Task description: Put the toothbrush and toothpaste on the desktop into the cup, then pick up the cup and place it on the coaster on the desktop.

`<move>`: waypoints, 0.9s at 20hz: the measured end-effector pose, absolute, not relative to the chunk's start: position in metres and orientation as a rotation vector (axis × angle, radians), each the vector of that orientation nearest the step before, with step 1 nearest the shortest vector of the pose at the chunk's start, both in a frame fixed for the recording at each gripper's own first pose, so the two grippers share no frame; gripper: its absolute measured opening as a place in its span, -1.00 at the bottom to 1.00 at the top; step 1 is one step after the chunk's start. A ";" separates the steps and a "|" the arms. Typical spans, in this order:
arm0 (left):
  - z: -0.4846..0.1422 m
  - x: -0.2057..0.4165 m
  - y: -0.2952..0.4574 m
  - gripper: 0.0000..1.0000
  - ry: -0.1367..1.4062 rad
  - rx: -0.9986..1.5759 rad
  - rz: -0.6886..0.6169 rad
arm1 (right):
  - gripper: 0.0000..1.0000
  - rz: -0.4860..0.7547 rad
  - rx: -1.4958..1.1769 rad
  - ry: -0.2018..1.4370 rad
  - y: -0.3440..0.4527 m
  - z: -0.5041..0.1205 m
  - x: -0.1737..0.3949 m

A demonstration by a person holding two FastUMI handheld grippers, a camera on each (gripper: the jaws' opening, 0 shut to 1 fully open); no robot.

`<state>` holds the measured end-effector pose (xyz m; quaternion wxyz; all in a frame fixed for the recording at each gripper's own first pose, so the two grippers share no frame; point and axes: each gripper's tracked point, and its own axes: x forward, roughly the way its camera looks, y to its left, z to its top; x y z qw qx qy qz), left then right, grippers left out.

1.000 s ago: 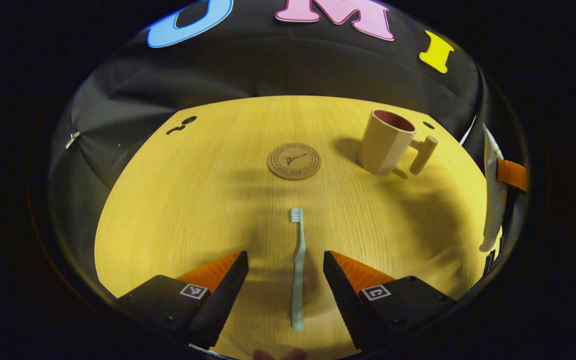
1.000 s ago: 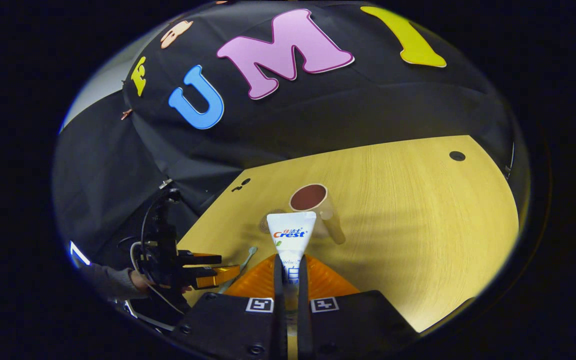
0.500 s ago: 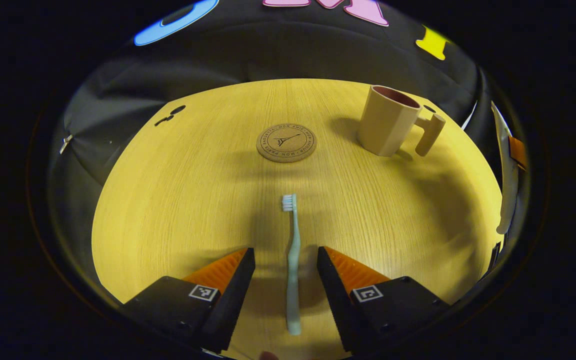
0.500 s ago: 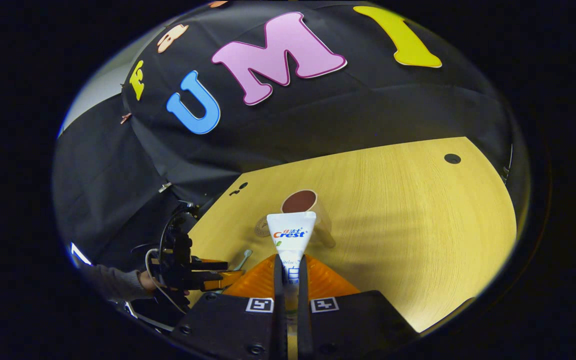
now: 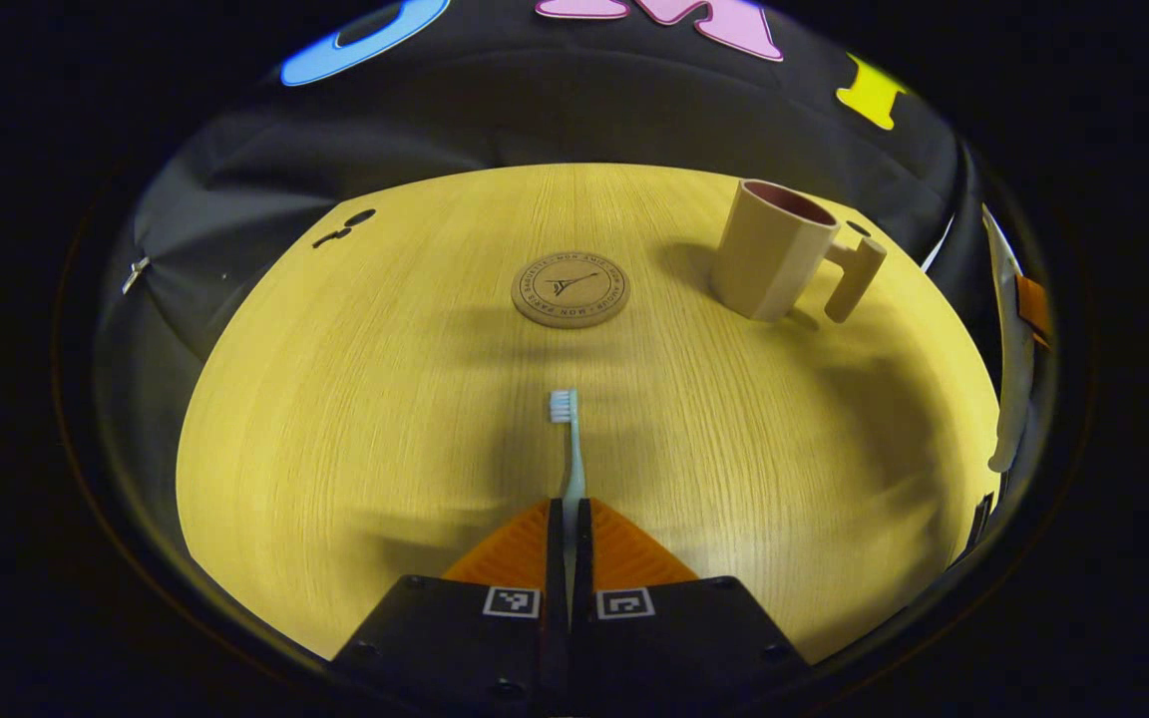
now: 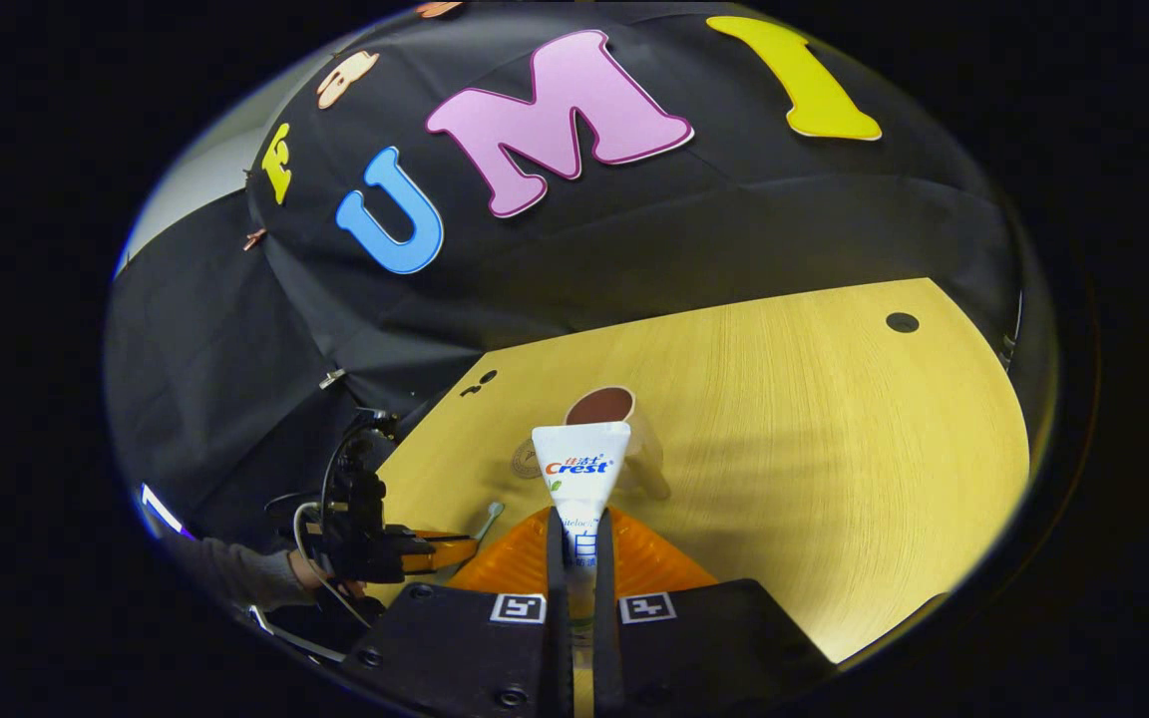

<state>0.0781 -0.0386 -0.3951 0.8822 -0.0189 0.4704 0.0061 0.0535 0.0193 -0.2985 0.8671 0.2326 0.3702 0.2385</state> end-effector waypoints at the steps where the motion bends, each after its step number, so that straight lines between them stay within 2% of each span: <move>1: -0.392 0.078 -0.039 -0.87 0.958 -0.066 0.013 | -0.76 0.503 0.497 0.770 0.020 -0.297 0.055; 9: -0.319 0.090 -0.045 -0.87 0.678 -0.230 0.014 | -0.77 0.517 0.557 0.667 0.024 -0.264 0.081; 14: -0.259 0.090 -0.047 -0.88 0.523 -0.294 0.027 | -0.77 0.518 0.580 0.528 0.031 -0.231 0.145; 18: -0.210 0.085 -0.059 -0.87 0.419 -0.347 0.009 | -0.77 0.511 0.562 0.443 0.048 -0.234 0.201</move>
